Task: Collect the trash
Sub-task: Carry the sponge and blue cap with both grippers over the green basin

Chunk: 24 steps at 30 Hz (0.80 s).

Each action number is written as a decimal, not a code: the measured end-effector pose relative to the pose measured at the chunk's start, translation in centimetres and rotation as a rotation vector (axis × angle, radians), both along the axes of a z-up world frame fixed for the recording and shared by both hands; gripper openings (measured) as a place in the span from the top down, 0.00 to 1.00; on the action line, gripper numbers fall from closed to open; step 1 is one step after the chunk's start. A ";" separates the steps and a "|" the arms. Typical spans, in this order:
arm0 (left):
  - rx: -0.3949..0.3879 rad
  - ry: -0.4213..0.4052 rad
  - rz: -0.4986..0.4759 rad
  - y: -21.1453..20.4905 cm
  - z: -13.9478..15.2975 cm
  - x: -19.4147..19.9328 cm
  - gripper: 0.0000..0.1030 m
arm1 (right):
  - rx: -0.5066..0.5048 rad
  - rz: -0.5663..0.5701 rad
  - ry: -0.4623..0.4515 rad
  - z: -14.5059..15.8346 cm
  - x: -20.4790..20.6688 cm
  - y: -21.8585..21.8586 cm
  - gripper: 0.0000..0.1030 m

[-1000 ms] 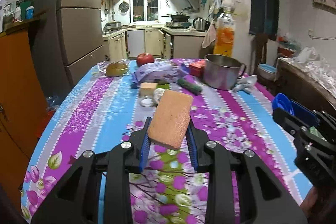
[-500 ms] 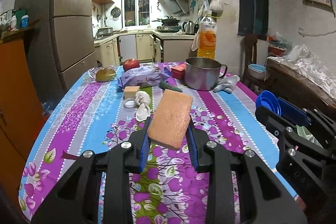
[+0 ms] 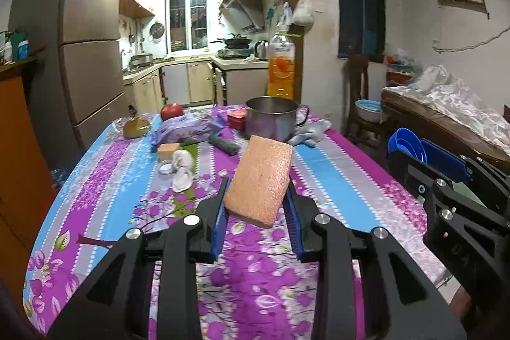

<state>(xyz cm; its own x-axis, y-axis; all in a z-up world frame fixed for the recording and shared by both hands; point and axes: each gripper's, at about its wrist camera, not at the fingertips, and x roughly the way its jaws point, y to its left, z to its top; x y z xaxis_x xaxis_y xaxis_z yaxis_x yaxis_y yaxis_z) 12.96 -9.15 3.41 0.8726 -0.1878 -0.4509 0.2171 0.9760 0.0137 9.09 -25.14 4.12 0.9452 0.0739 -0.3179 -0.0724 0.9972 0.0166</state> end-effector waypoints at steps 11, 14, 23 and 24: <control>0.005 -0.035 -0.134 -6.9 1.2 -2.0 0.70 | 0.001 -0.157 -0.035 1.1 -5.2 -7.2 0.61; 0.006 -0.039 -0.170 -8.8 1.3 -2.4 0.70 | 0.003 -0.196 -0.034 1.1 -6.3 -9.4 0.61; 0.005 -0.018 -0.268 -14.4 0.9 -2.3 0.70 | 0.003 -0.296 -0.013 0.8 -8.8 -16.5 0.61; 0.004 -0.016 -0.281 -15.1 0.9 -2.3 0.70 | 0.003 -0.306 -0.010 0.8 -9.1 -17.3 0.61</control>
<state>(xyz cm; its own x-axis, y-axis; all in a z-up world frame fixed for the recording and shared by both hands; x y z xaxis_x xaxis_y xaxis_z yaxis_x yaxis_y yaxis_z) 10.62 -24.27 4.33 0.7938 -0.4215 -0.4383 0.4787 0.8777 0.0230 -0.02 -42.48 4.92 0.9269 -0.2140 -0.3082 0.2314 0.9727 0.0204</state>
